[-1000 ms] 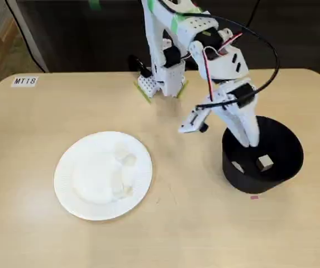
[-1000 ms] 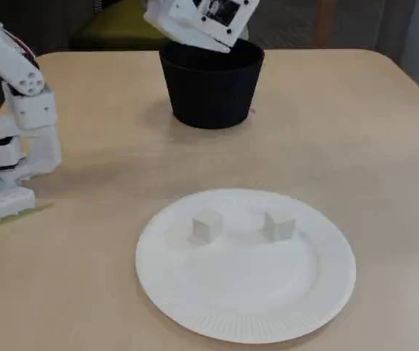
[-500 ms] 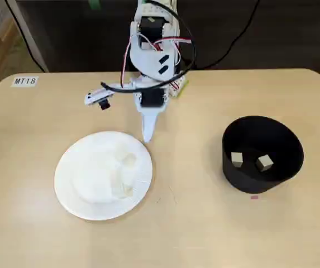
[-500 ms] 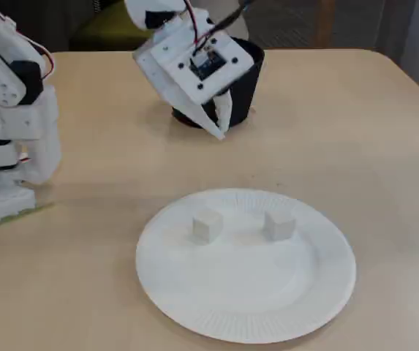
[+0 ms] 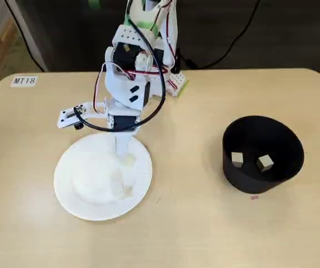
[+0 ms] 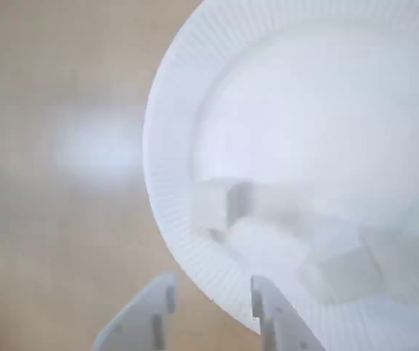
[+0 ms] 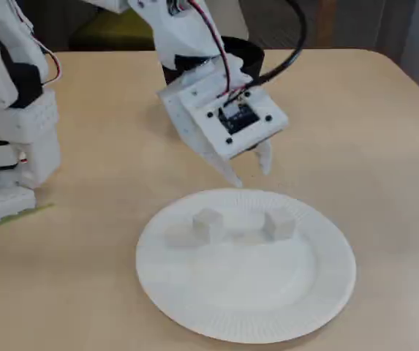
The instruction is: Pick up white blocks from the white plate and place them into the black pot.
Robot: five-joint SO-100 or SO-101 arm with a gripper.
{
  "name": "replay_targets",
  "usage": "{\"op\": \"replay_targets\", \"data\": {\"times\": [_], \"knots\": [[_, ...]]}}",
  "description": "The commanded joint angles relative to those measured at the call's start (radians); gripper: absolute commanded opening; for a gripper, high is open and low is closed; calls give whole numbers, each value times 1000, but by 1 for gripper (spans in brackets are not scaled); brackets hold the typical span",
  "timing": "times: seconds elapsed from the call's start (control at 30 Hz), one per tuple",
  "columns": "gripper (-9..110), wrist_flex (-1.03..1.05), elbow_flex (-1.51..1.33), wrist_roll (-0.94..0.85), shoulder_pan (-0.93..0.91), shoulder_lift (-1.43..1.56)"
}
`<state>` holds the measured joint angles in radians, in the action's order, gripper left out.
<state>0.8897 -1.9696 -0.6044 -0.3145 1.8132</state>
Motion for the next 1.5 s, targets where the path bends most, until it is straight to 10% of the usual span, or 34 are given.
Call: {"op": "replay_targets", "data": {"times": [0.0, 0.7, 1.13, 1.47], "knots": [[21, -14, 106, -17, 2, -60], [26, 54, 365, 11, -18, -433], [-2, 31, 416, -23, 8, -523], [-2, 0, 425, 15, 25, -328]]}}
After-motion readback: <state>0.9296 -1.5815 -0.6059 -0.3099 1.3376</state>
